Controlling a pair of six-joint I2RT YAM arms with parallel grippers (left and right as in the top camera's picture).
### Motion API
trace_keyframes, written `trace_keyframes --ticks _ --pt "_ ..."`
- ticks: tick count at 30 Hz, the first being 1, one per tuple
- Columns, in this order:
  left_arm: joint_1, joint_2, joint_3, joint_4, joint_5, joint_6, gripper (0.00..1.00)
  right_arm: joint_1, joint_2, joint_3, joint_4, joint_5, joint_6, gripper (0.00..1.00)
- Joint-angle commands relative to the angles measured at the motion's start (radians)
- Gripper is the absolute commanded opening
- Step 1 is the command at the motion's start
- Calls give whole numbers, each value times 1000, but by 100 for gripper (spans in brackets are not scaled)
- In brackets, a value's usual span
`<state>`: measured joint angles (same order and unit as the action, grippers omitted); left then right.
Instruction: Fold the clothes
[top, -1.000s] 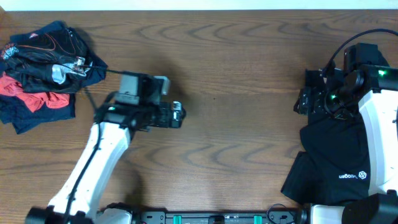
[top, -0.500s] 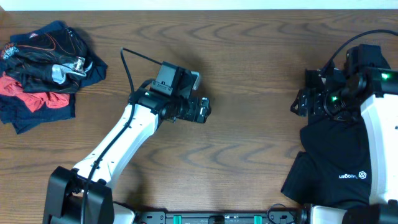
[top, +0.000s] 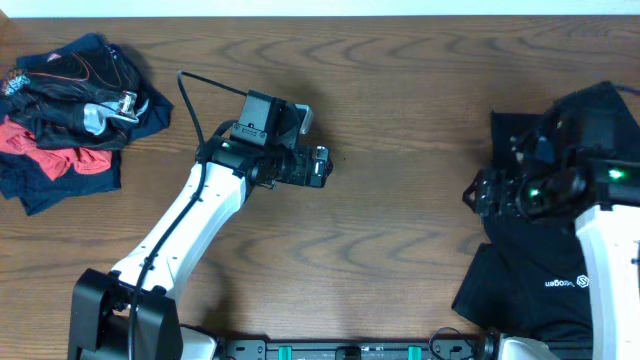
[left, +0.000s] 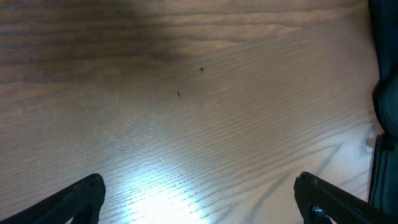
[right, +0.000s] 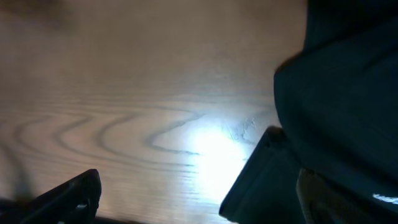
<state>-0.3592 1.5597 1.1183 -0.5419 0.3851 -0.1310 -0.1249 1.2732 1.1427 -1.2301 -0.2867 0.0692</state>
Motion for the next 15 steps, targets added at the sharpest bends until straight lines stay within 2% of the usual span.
trace_keyframes --ticks 1,10,15 --pt "3 -2 19 -2 -5 -2 98 5 18 -97 47 6 29 99" --pt "18 -11 21 -25 -15 7 98 -1 132 -182 140 -10 102 99" --pt "163 -82 39 -51 -34 2 98 -1 148 -182 152 -10 98 99"
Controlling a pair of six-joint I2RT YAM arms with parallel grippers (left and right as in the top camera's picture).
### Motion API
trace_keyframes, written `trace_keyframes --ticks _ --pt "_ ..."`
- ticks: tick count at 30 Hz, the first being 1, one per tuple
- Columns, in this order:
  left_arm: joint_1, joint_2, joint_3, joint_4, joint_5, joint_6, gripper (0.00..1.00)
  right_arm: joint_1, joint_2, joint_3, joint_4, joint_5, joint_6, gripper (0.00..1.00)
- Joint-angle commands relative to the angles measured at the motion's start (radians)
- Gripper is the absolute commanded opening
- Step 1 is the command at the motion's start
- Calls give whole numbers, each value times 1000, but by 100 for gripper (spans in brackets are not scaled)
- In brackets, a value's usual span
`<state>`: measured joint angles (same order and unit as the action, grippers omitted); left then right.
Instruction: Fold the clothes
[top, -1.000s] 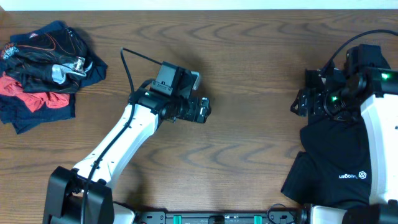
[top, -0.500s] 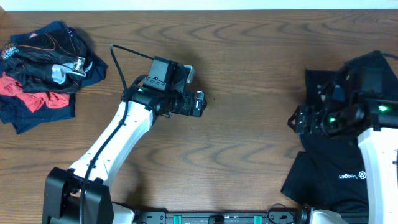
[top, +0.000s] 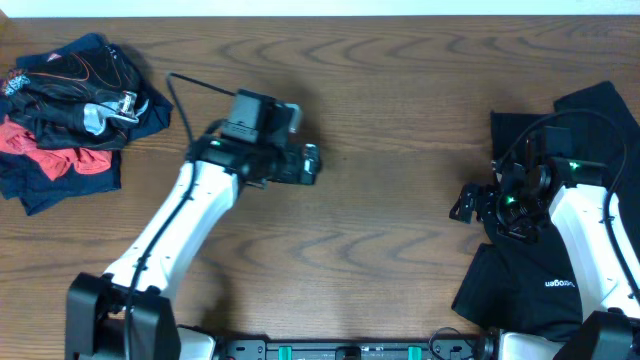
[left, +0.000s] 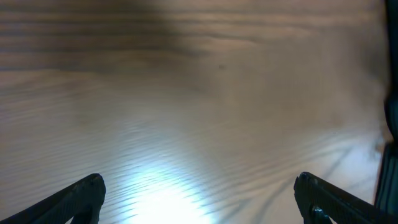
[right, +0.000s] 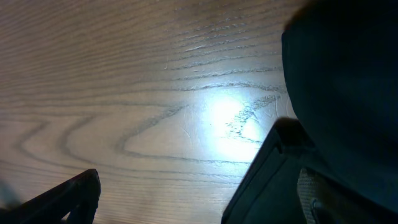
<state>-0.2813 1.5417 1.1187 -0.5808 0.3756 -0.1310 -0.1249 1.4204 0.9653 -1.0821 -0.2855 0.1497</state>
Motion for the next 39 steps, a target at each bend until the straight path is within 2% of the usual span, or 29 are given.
trace_keyframes --ticks 1,6,11,16,22,25,27,32,39 --pt "127 -85 38 -26 -24 1 98 -1 1 -5 8 -11 18 99" --pt "318 -153 38 -121 49 17 98 -1 6 -5 59 -32 17 99" --pt "413 -155 37 -170 143 59 98 -2 47 -5 147 -90 6 99" --pt "408 -155 37 -171 153 60 98 -37 65 8 246 -86 -9 97" --pt "404 -154 37 -171 156 67 98 -126 76 106 238 -48 -52 93" --pt "404 -154 37 -171 159 67 98 -138 98 141 244 -18 -68 86" --pt "404 -154 37 -171 175 68 98 -138 120 143 294 -9 -91 87" --pt "404 -154 37 -171 209 75 98 -137 242 147 397 -5 -99 86" --pt "399 -154 37 -171 217 78 98 -137 479 269 368 -56 -190 82"
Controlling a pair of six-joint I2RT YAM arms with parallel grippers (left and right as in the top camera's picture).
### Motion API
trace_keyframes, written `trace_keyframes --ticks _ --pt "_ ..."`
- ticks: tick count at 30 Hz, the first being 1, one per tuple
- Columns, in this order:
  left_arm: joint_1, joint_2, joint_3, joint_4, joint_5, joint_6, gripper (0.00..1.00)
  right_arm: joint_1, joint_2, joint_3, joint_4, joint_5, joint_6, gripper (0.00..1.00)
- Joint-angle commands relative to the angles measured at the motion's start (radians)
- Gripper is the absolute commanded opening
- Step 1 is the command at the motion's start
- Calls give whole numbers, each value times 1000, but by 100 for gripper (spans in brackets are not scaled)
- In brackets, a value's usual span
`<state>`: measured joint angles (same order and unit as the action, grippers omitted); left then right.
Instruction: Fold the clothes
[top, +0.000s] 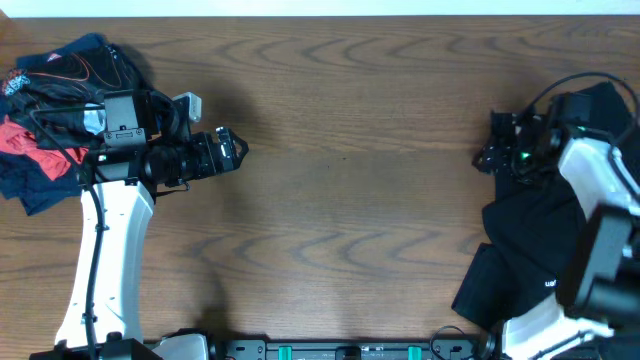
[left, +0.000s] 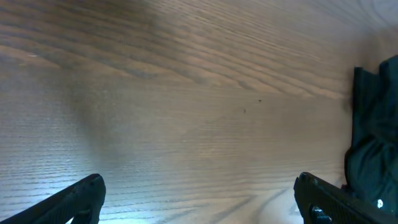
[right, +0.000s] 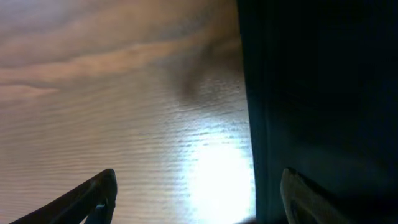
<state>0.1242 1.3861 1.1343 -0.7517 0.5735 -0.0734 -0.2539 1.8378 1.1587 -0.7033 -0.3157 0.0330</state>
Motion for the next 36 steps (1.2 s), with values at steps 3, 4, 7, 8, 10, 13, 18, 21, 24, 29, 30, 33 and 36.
trace_keyframes --ticks 3,4,7,8,10,13,18,21,24,29,30,33,36 --pt "-16 1 21 -2 19 20 98 -8 104 138 -27 -25 -109 84" --pt "-20 1 21 -3 19 21 98 -8 112 157 -26 -25 -111 83" --pt "-34 1 21 -3 19 21 98 -8 113 199 -22 -26 -118 69" --pt "-39 1 21 -3 19 22 98 -8 113 210 -24 -25 -117 62" --pt "-47 1 21 -3 22 25 98 -8 114 221 -24 -26 -117 62" --pt "-52 1 21 -3 22 25 98 -10 121 221 -23 -20 -117 82" --pt "-52 1 21 4 22 24 98 -25 161 221 -18 5 -134 99" --pt "-52 1 21 4 22 24 98 -37 177 221 -16 9 -144 99" --pt "-52 1 21 4 22 25 98 -48 187 221 -8 25 -154 99" --pt "-52 1 21 5 22 25 98 -67 204 221 1 27 -154 98" --pt "-52 1 21 5 22 25 98 -67 206 221 1 27 -154 96" --pt "-52 1 21 5 22 25 98 -64 220 221 -3 27 -154 94" --pt "-52 1 21 5 22 25 98 -59 241 220 -3 20 -154 95"
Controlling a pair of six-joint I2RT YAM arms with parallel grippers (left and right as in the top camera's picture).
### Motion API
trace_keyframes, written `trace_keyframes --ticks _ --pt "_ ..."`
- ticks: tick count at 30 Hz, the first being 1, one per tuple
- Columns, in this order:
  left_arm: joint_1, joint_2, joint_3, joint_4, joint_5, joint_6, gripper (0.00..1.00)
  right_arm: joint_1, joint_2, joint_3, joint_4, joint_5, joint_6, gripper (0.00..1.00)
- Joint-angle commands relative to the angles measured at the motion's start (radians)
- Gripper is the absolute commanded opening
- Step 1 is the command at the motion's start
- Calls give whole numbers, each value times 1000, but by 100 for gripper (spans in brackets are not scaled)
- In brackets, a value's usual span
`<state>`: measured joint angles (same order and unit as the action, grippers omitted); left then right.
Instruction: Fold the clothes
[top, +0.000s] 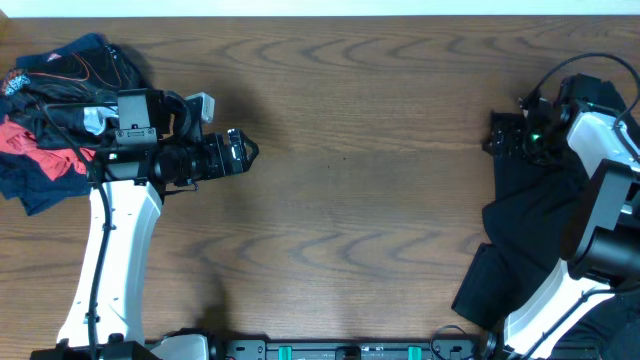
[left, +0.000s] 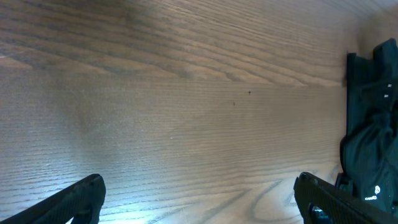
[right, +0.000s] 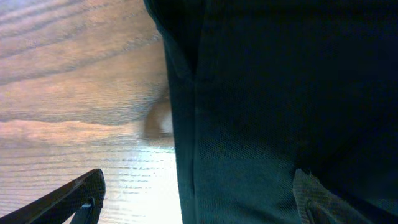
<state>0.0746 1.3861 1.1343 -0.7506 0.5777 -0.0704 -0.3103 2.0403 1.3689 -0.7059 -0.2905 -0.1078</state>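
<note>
A black garment (top: 535, 240) lies spread along the table's right side, its left edge running through the right wrist view (right: 280, 93). My right gripper (top: 495, 135) hovers at the garment's far left corner. It is open (right: 199, 202), with the fabric's edge and some bare wood between its fingers. My left gripper (top: 245, 152) is at the left half of the table, open over bare wood (left: 199, 205) and holding nothing. From the left wrist view the black garment (left: 370, 137) shows far off at the right.
A heap of dark blue, black and red clothes (top: 65, 110) sits at the far left corner, just behind the left arm. Brown wood table (top: 370, 220) stretches between the two arms. The right arm's base stands over the garment's near part.
The left gripper has shifted slightly to the right. The right gripper has moved a little farther back and over the garment's edge, so fabric now fills most of its view. Both stay open.
At first the left gripper was open near the table's middle and the right gripper open beside the garment's left edge. Then the left arm stood back at the left by the clothes heap, and the right gripper at the garment's far left corner, where it is now.
</note>
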Motion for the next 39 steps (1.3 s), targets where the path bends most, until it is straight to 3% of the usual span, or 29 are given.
trace_keyframes --ticks 1,5,9,18,20,26,39 --pt "-2 1 21 4 18 22 98 0 45 10 0 -6 -13 95" --pt "-2 1 21 8 18 22 98 14 81 10 3 -6 -13 92" --pt "-2 1 21 17 19 21 98 24 96 10 3 -18 -12 72" --pt "-2 1 21 56 74 21 98 73 98 10 7 -79 6 77" --pt "-2 1 21 58 74 21 98 104 98 10 11 -80 6 69" --pt "-2 1 21 63 74 21 98 208 98 10 16 -76 31 56" --pt "-2 1 21 63 73 21 98 425 98 10 4 -78 70 58"
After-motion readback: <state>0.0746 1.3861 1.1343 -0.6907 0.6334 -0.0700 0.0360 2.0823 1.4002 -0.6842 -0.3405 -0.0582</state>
